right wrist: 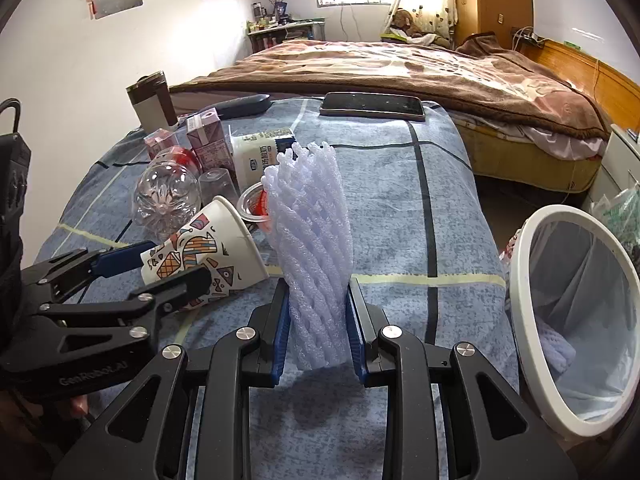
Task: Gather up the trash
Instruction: 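Grasp the second foam net with the right tool while the left tool grasps the patterned paper cup, then carry the foam net and paper cup over the bin and open both tools, then move both open tools back toward the bottles and yogurt cup on the table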
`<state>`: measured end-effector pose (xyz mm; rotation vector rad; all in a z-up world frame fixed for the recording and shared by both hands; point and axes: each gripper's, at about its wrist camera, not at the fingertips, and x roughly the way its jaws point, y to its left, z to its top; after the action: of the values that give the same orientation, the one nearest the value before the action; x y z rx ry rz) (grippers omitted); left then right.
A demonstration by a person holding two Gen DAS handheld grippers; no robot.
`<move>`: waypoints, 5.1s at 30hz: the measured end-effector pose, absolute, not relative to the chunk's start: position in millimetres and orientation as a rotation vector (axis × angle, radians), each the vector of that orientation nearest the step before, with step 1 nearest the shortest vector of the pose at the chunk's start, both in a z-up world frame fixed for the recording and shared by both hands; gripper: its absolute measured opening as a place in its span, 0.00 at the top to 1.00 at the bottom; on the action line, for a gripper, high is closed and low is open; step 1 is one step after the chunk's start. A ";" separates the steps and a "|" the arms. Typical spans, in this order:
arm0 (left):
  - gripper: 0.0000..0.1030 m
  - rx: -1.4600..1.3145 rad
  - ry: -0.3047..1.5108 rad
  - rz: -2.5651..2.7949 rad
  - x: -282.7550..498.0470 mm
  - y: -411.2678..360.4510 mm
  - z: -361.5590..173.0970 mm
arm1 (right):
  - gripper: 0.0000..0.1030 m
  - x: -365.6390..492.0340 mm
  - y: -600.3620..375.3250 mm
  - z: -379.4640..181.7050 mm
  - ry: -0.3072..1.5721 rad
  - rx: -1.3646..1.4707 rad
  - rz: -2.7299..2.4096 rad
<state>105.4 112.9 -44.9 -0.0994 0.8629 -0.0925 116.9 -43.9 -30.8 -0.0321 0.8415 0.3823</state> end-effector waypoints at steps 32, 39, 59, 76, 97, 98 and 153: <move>0.48 -0.098 0.839 -0.106 98.3 95.2 -33.3 | 0.73 114.9 -66.3 -25.0 0.825 0.008 0.383; 0.48 -0.087 0.803 -0.111 91.7 90.0 -18.7 | 0.73 109.9 -73.4 -18.4 0.803 0.021 0.383; 0.48 -0.031 0.715 -0.170 83.5 46.7 16.4 | 0.73 92.3 -124.2 7.9 0.712 0.077 0.306; 0.48 0.031 0.688 -0.269 93.8 -25.0 27.3 | 0.72 87.5 -183.5 12.1 0.682 0.132 0.184; 0.48 0.060 0.728 -0.409 114.4 -121.0 14.6 | 0.72 90.1 -255.8 -3.4 0.730 0.165 0.017; 0.48 0.065 0.736 -0.413 115.7 -125.2 12.3 | 0.72 90.8 -258.9 -5.9 0.739 0.165 0.013; 0.35 -0.005 0.703 -0.312 88.9 -59.9 27.5 | 0.46 83.5 -226.6 4.6 0.714 0.124 0.023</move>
<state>88.9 -59.9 27.5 -0.0046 0.7027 -0.3120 83.5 -226.6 4.6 0.1240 0.7141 0.0229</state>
